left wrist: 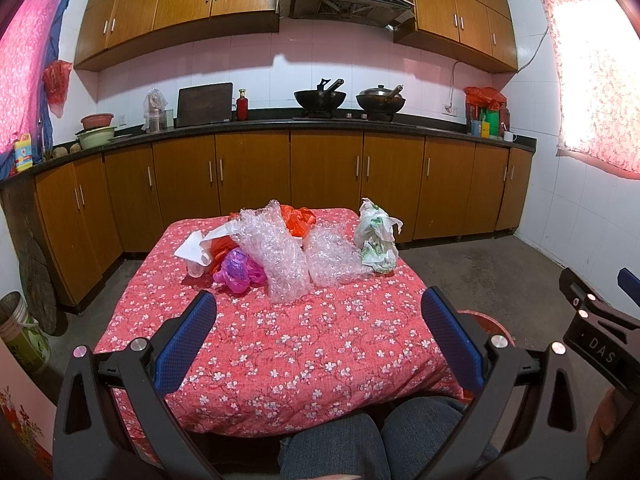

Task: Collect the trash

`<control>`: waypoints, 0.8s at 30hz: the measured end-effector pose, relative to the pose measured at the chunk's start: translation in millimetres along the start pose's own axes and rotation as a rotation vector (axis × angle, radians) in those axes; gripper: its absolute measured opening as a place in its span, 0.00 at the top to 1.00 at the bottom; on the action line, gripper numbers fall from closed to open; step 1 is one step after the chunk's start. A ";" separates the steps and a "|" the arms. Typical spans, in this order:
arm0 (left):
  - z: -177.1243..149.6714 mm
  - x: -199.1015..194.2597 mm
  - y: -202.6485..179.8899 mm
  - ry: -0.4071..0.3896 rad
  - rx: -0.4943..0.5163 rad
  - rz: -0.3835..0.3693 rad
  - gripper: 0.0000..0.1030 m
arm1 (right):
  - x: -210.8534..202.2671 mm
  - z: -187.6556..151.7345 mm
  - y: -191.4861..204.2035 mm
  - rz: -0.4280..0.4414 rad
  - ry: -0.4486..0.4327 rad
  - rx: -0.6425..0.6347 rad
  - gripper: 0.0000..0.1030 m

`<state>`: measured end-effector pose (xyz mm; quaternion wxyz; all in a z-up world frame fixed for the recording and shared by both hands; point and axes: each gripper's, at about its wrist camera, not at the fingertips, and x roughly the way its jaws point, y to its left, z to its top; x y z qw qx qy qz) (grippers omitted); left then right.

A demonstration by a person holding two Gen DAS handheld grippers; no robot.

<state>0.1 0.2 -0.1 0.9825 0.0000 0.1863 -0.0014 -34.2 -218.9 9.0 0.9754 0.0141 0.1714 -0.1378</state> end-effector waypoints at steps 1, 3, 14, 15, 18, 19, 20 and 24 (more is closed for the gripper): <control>0.1 0.1 0.0 0.000 0.000 0.000 0.02 | 0.0 0.0 0.0 0.000 0.000 -0.001 0.04; 0.0 0.0 0.0 0.000 0.000 0.001 0.02 | 0.0 0.0 0.0 0.000 0.000 0.000 0.04; 0.1 0.2 0.1 0.002 -0.001 0.000 0.02 | 0.2 -0.4 0.6 0.000 0.000 -0.001 0.04; 0.1 0.2 0.1 0.002 -0.001 0.000 0.02 | 0.4 -0.5 0.7 0.001 0.001 -0.001 0.04; 0.1 0.2 0.1 0.001 0.000 0.000 0.02 | 0.8 -0.7 0.9 0.000 0.000 0.000 0.04; 0.1 0.2 0.0 0.002 0.000 0.000 0.02 | 1.0 -0.8 1.0 0.000 0.000 0.000 0.04; 0.0 0.2 0.0 0.002 0.000 0.000 0.02 | 1.1 -0.8 1.1 0.000 0.000 0.000 0.04; 0.1 0.2 0.1 0.002 -0.001 0.000 0.02 | 1.9 -0.8 1.1 0.001 0.001 0.001 0.04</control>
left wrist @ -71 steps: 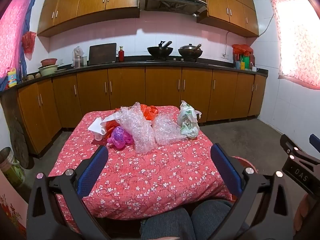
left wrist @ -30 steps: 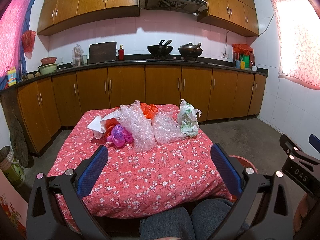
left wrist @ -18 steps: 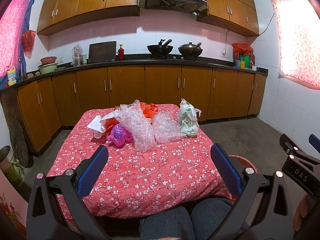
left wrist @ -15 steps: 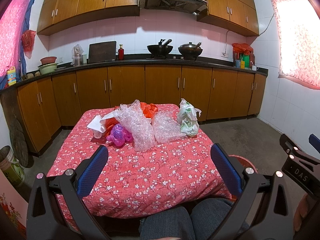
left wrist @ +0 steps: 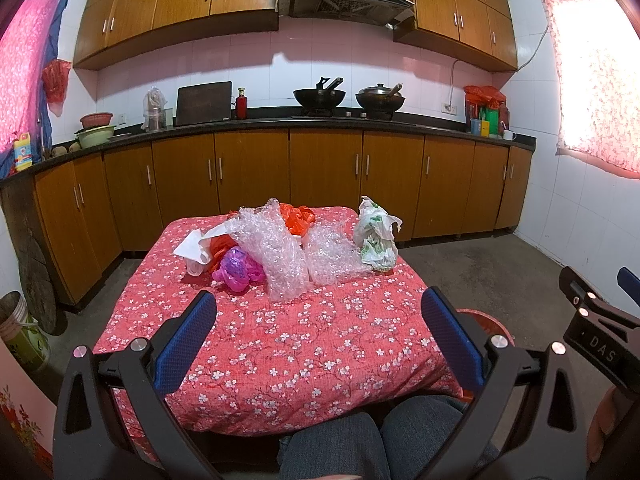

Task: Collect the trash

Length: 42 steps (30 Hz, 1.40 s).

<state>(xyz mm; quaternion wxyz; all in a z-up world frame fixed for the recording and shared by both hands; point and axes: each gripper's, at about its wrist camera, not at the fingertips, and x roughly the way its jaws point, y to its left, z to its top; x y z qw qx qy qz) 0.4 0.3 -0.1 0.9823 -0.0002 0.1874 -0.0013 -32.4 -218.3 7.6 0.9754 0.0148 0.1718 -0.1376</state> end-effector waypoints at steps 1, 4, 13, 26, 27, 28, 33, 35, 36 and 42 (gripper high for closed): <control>0.0 0.0 0.0 0.000 0.000 0.000 0.02 | 0.4 0.3 -0.2 0.000 0.000 0.000 0.04; -0.1 -0.2 -0.3 0.000 0.002 0.004 0.02 | 1.4 1.0 -0.8 0.002 0.002 0.000 0.04; 0.1 3.2 3.9 0.015 -0.011 0.028 0.02 | 4.9 -1.3 5.7 0.026 0.001 -0.018 0.04; 1.0 40.6 42.2 0.072 -0.056 0.129 0.02 | 53.4 15.6 35.2 0.142 0.012 -0.057 0.04; 1.9 43.0 43.7 0.071 -0.052 0.136 0.02 | 59.8 17.5 40.0 0.148 0.015 -0.065 0.04; 3.4 47.5 45.9 0.068 -0.044 0.151 0.02 | 64.9 19.1 43.7 0.161 0.015 -0.069 0.04; 14.1 74.7 56.2 0.053 -0.048 0.178 0.02 | 97.9 31.2 67.5 0.201 0.019 -0.105 0.04; 18.6 86.1 59.6 0.035 -0.057 0.175 0.02 | 113.6 36.5 77.1 0.215 0.018 -0.105 0.04; 21.1 91.8 60.5 0.026 -0.059 0.175 0.02 | 121.1 38.6 80.5 0.220 0.018 -0.101 0.04; 28.3 134.5 63.8 -0.002 -0.056 0.179 0.02 | 186.4 46.5 103.1 0.289 0.077 -0.051 0.04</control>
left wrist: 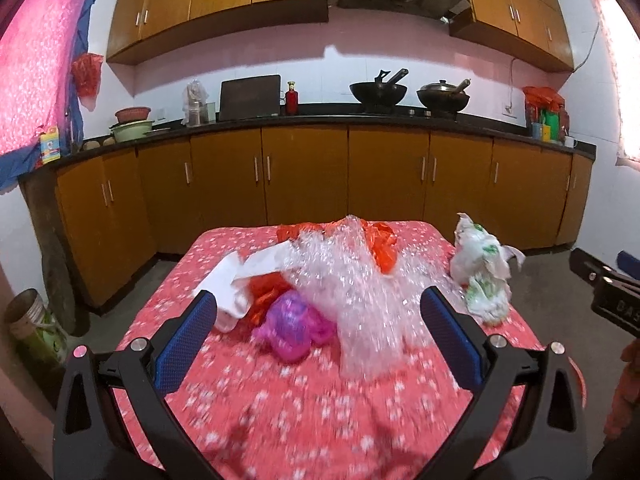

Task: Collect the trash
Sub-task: 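Grasp bubble wrap with left gripper while right gripper grasps white-green bag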

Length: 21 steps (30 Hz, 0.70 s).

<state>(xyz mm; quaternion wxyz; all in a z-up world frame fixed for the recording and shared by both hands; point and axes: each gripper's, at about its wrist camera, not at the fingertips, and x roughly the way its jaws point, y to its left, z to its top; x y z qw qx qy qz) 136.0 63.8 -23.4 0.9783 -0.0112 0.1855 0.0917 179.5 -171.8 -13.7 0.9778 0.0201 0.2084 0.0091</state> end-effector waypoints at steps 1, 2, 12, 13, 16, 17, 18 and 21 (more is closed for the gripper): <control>0.1 8.0 0.6 0.007 -0.006 -0.001 0.02 | 13.3 1.6 1.9 0.001 0.013 0.001 0.04; 0.1 15.7 1.4 0.019 -0.014 -0.005 0.02 | 25.7 3.2 4.4 0.002 0.027 -0.002 0.04; 4.1 61.4 -2.9 0.075 -0.021 -0.008 0.08 | 112.6 17.8 22.2 -0.019 0.080 -0.042 0.05; 5.2 64.5 -3.4 0.079 -0.016 -0.007 0.08 | 118.3 17.7 22.5 -0.025 0.087 -0.043 0.06; 7.4 72.0 -4.5 0.089 -0.009 -0.005 0.10 | 136.6 16.0 22.0 -0.036 0.116 -0.039 0.07; 8.1 75.0 -4.8 0.095 -0.009 -0.005 0.11 | 142.4 15.5 21.6 -0.039 0.126 -0.038 0.07; 8.4 76.8 -4.5 0.103 -0.013 -0.009 0.11 | 145.3 15.0 22.0 -0.039 0.133 -0.037 0.07; 8.9 82.4 -5.3 0.122 -0.021 -0.014 0.13 | 156.2 10.7 23.2 -0.023 0.166 -0.038 0.12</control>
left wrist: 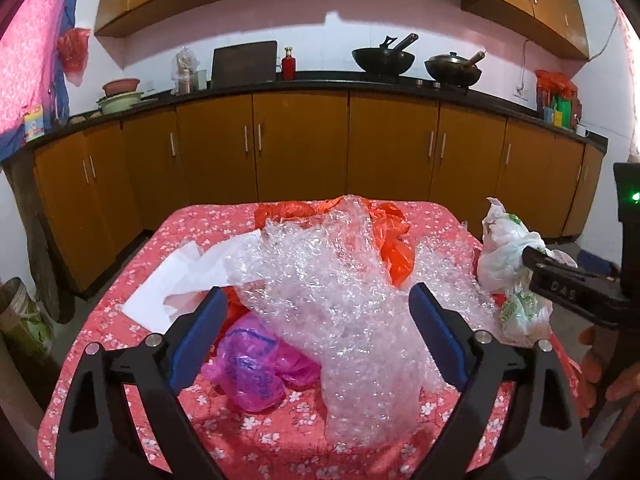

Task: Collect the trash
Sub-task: 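Grasp bubble wrap with left gripper while right gripper grasps white-green bag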

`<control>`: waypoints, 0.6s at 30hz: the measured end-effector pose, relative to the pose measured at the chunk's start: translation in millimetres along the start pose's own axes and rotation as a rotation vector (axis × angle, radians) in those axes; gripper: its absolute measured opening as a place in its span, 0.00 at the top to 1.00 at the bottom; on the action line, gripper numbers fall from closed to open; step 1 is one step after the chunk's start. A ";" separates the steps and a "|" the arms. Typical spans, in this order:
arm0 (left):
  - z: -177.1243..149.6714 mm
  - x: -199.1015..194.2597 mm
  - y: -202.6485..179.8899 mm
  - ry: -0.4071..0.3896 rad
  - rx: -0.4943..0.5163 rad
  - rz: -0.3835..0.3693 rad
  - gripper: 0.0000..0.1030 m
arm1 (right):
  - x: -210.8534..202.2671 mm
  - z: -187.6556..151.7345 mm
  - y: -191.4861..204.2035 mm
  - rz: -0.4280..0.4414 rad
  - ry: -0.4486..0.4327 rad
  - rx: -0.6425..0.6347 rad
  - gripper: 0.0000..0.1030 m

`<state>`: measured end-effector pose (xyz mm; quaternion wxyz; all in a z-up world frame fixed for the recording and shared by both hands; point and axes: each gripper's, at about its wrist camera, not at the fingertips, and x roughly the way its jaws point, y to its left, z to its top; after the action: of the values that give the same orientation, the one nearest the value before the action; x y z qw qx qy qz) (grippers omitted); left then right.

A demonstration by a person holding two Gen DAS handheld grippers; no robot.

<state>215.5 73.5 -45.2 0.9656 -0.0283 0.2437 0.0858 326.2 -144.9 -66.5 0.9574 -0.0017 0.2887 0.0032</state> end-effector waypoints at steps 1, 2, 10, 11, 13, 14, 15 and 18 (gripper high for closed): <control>-0.7 1.1 -0.7 0.005 0.001 -0.002 0.14 | 3.3 -1.2 1.6 0.017 0.012 -0.005 0.17; -1.0 2.5 -1.0 0.011 0.001 -0.005 0.17 | 6.0 -2.2 3.7 0.027 0.020 -0.013 0.24; -4.0 9.5 -1.1 0.046 -0.024 -0.025 0.28 | 8.1 -10.0 18.9 0.130 0.037 -0.057 0.67; -4.4 10.1 -1.4 0.047 -0.023 -0.026 0.31 | 7.7 -11.3 20.6 0.132 0.033 -0.063 0.68; -4.7 11.0 -3.5 0.045 -0.019 -0.026 0.34 | 7.2 -13.1 23.2 0.137 0.023 -0.069 0.70; -4.8 11.3 -3.3 0.044 -0.018 -0.026 0.37 | 5.8 -13.6 23.8 0.139 0.014 -0.067 0.70; -4.6 12.2 -2.8 0.044 -0.016 -0.026 0.43 | 4.4 -13.6 23.5 0.142 0.009 -0.064 0.71; -4.3 14.5 -1.4 0.043 -0.013 -0.033 0.63 | 0.1 -12.2 23.3 0.153 -0.008 -0.052 0.72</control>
<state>226.3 73.9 -55.8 0.9613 -0.0405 0.2632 0.0710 319.4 -121.6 -76.8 0.9551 -0.0042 0.2841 0.0838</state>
